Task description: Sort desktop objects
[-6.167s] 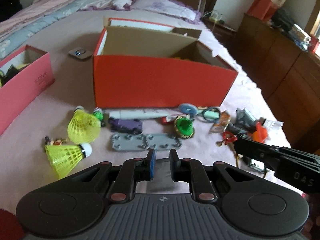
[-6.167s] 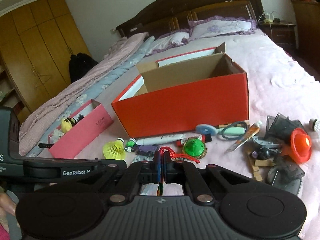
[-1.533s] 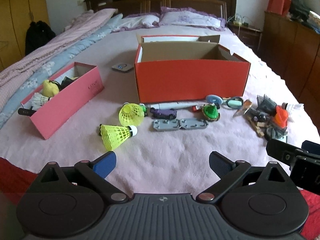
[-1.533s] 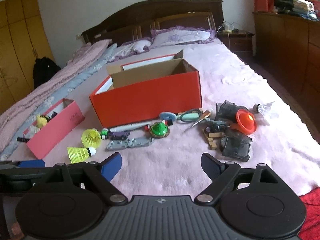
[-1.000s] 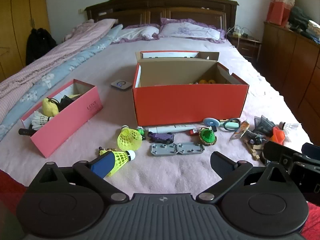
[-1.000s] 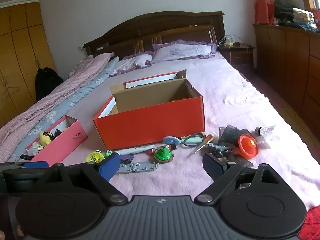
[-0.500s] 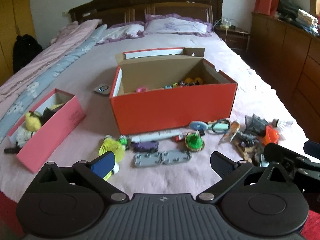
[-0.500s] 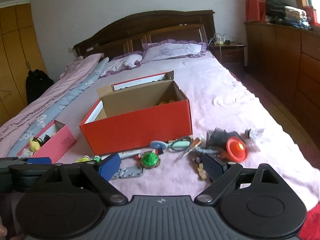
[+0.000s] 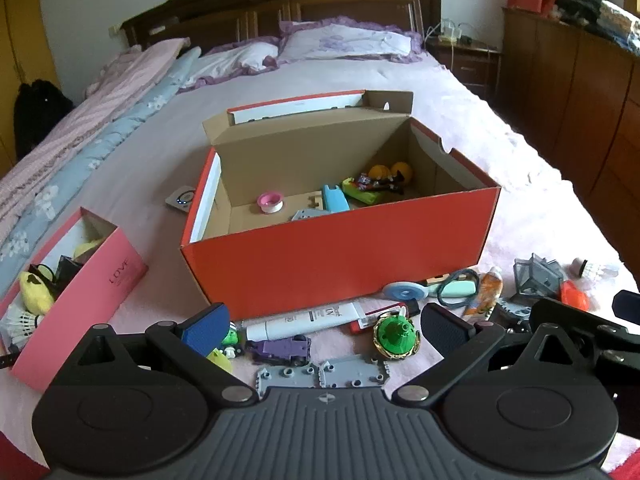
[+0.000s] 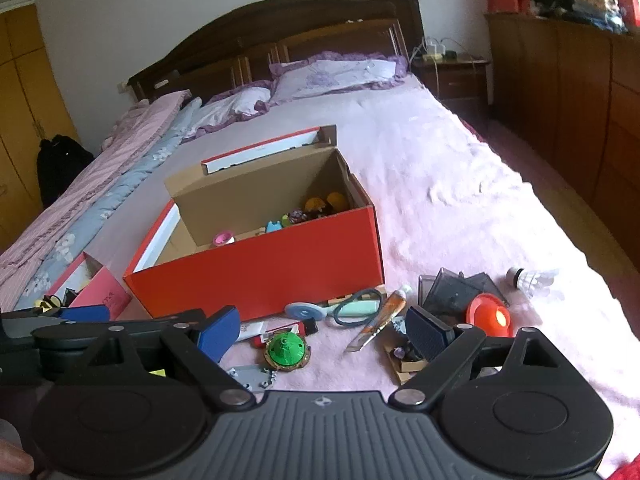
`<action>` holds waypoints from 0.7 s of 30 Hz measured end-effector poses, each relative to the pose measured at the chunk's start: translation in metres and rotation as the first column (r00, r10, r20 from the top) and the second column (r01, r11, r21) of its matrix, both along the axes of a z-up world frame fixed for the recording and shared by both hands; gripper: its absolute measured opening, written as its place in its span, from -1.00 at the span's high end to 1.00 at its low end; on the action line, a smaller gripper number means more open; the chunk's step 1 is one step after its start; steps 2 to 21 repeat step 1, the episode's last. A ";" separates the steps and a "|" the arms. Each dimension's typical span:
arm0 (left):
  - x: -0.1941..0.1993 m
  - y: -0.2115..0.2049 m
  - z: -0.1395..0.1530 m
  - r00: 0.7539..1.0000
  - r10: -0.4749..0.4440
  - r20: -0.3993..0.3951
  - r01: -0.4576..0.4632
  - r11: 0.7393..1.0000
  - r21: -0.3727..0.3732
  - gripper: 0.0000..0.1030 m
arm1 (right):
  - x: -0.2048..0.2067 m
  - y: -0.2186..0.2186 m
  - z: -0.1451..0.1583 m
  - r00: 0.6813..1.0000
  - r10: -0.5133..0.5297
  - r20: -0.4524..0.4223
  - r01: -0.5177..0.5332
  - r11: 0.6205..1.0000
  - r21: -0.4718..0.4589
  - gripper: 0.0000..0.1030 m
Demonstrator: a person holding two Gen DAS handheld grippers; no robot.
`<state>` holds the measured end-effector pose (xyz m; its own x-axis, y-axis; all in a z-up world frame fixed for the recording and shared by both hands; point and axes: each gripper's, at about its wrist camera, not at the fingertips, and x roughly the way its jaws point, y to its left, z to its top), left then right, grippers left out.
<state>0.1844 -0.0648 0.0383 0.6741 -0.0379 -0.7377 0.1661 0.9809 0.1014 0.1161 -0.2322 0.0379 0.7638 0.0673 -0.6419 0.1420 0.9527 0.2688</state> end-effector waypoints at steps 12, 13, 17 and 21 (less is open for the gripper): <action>0.001 -0.001 -0.002 1.000 0.000 -0.005 0.000 1.000 -0.002 -0.99 | 0.001 -0.001 -0.003 1.000 -0.002 -0.004 0.002 1.000 0.003 -0.77; 0.001 -0.001 -0.002 1.000 0.000 -0.005 0.000 1.000 -0.002 -0.99 | 0.001 -0.001 -0.003 1.000 -0.002 -0.004 0.002 1.000 0.003 -0.77; 0.001 -0.001 -0.002 1.000 0.000 -0.005 0.000 1.000 -0.002 -0.99 | 0.001 -0.001 -0.003 1.000 -0.002 -0.004 0.002 1.000 0.003 -0.77; 0.001 -0.001 -0.002 1.000 0.000 -0.005 0.000 1.000 -0.002 -0.99 | 0.001 -0.001 -0.003 1.000 -0.002 -0.004 0.002 1.000 0.003 -0.77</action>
